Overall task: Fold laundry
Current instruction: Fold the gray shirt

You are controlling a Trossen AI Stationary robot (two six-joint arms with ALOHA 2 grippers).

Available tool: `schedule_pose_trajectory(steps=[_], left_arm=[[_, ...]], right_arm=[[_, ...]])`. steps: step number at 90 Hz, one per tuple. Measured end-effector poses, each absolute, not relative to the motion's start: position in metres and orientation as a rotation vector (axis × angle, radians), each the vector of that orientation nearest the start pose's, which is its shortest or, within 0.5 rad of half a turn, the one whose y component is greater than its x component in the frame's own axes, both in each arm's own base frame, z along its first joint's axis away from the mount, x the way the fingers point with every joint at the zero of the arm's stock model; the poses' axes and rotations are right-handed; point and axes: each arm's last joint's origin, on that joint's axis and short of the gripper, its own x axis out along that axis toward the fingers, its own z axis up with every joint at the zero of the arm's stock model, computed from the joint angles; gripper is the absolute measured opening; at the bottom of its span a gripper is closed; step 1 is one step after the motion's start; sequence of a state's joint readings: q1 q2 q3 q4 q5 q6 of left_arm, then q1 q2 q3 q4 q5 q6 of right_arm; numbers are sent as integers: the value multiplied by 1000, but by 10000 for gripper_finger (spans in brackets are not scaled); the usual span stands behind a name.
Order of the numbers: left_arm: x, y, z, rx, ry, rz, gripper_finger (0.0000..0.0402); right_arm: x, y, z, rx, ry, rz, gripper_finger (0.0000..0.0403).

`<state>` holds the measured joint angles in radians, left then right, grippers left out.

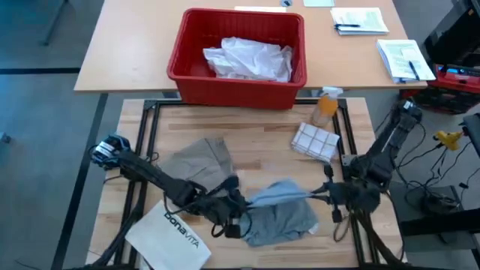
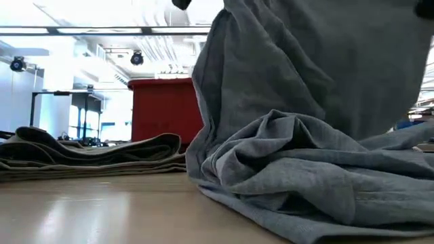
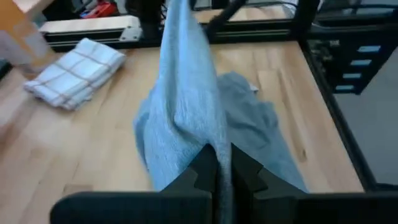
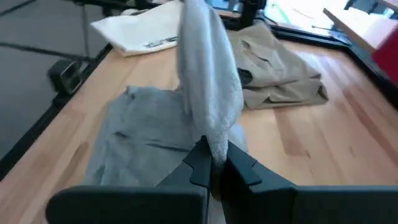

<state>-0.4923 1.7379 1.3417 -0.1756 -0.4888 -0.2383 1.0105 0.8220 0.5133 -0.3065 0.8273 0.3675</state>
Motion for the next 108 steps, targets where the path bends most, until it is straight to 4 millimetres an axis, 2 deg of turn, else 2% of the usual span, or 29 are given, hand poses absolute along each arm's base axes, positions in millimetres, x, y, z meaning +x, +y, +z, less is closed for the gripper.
schedule_pose_trajectory(steps=[25, 50, 85, 108], left_arm=[[370, -202, 243, 227, 421, -40, 0], [372, -234, 219, 309, 449, -112, 0], [398, -260, 212, 335, 524, -194, 0], [390, -272, 201, 237, 589, -257, 0]], right_arm=[[90, 144, 207, -212, 408, 160, 0], [82, 170, 195, -289, 402, 267, 0], [84, 196, 172, -286, 509, 470, 0], [86, 208, 160, -278, 541, 545, 0]])
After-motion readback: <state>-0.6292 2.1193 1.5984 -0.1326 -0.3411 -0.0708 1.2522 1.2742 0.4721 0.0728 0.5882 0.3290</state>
